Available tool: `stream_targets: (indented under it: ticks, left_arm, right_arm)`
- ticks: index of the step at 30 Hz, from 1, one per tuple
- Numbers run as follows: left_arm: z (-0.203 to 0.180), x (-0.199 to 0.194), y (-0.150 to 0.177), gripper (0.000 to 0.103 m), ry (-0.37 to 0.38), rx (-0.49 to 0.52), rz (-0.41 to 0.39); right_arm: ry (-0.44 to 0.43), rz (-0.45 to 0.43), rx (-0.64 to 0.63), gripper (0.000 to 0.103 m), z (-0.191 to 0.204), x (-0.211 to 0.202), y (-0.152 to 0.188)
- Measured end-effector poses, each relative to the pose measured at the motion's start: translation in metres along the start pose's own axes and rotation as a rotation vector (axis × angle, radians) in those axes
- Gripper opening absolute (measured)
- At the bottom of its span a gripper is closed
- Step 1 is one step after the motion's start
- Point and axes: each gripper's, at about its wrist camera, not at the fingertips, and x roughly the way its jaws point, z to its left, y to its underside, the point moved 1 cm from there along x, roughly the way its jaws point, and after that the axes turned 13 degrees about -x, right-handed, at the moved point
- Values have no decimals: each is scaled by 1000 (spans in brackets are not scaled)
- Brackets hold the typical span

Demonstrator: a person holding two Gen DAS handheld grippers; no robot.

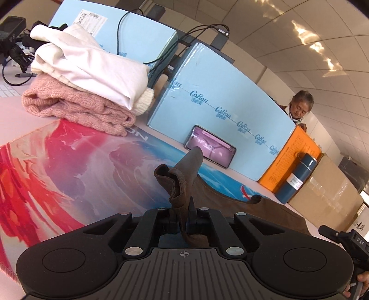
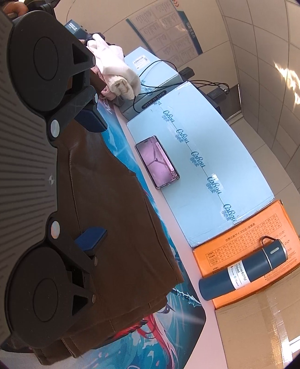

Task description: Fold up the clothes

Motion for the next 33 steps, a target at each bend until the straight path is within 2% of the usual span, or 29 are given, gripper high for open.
stream_targets:
  ticks: [4,10,16,23,26,30,33]
  left_arm:
    - [-1,-15,-21,3,-71,44,-130]
    - [-46,-26,-21,3,46,146,-196]
    - [-122,-18,10,3,236,309,-194]
    - [-194,-6,65,3,393,479,-206]
    - [-212,-1,94,3,429,554,-177]
    - [-219,8,129,5,437,648,-113]
    - [-218,13,145,7,437,673,-68]
  right_arm:
    - [-79,23,32,89,12,-4,2]
    - [-150,74,66,89,22,13,6]
    - [-145,83,42,89,27,14,8]
    - [-172,64,105,89,24,15,3]
    - [-206,19,236,89,9,11,-1]
    - [-229,-48,420,89,-26,2,-4]
    - [-202,-34,443,89,-38,-3,-2]
